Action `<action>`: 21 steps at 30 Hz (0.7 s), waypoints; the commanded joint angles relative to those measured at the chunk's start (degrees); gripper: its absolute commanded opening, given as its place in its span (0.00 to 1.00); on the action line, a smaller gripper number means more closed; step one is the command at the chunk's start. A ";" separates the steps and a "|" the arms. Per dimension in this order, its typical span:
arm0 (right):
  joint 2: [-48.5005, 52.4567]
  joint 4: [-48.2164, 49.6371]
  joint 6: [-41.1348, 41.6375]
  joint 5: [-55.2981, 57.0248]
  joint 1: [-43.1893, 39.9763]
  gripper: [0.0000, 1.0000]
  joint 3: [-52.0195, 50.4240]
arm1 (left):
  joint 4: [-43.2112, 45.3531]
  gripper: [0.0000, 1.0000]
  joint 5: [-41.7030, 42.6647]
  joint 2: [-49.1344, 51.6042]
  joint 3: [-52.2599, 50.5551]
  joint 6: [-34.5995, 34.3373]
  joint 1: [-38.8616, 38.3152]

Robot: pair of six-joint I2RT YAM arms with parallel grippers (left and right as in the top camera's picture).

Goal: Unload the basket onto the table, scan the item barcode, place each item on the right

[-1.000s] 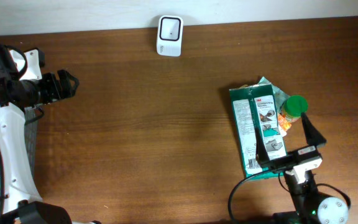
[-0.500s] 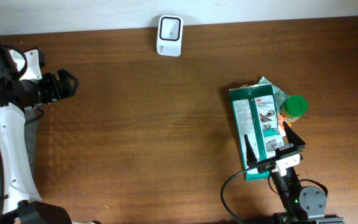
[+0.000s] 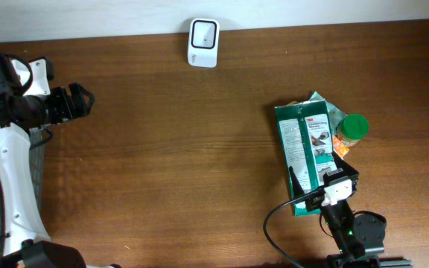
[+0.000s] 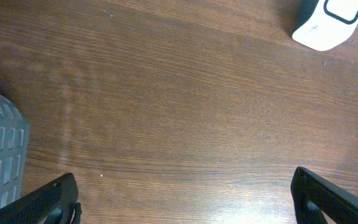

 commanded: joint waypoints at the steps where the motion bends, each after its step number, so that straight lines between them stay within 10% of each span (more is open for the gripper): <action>1: -0.48 -0.28 0.24 -0.09 0.39 0.98 -0.28 | 0.09 0.99 0.07 -0.17 0.11 0.28 0.35; 21: -0.48 -0.28 0.24 -0.09 0.39 0.98 -0.28 | 0.07 0.99 0.04 -1.14 0.11 0.28 0.31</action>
